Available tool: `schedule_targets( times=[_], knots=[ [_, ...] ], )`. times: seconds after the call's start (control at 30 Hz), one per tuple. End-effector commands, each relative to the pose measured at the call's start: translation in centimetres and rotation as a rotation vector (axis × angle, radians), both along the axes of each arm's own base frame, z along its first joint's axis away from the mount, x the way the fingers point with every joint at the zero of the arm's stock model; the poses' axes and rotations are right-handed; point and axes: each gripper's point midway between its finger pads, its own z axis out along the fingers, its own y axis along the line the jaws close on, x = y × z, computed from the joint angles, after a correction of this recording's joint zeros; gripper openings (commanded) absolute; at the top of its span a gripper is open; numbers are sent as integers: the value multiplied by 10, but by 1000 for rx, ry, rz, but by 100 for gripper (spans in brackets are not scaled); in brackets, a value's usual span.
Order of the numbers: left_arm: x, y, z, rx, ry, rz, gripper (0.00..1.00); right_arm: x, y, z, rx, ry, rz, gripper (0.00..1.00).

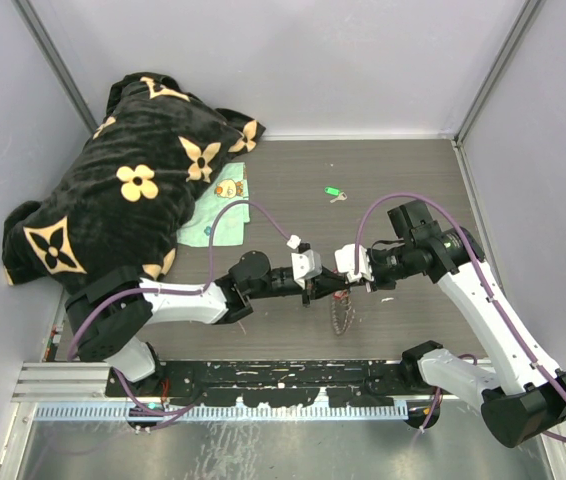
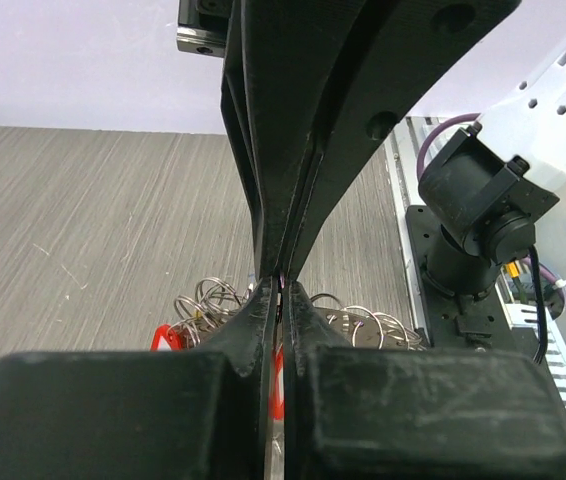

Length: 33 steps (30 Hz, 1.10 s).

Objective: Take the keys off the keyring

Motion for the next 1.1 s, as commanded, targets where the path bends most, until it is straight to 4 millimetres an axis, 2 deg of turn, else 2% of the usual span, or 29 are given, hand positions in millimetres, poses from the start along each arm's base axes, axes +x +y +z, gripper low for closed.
schedule_targets(
  times=[0.0,0.17,0.43,0.53,0.77,0.97,1.07],
  knots=[
    [2,-5,20,-25,-52,-14,0,-3,14,16,81,-28,37,1],
    [5,0,24,-37,-51,11,0,-2,15,18,98,-9,0,3],
    [7,20,50,-178,-55,66,0,0,19,24,198,54,-116,31],
    [5,28,60,-238,-50,68,0,-2,18,36,266,72,-136,39],
    [-3,50,95,-400,-33,54,0,-21,25,77,481,140,-89,58],
    [-11,65,120,-465,-23,46,0,-29,30,99,562,216,-65,60],
    [-17,76,142,-518,-23,40,0,-32,32,114,592,239,-42,61]
  ],
)
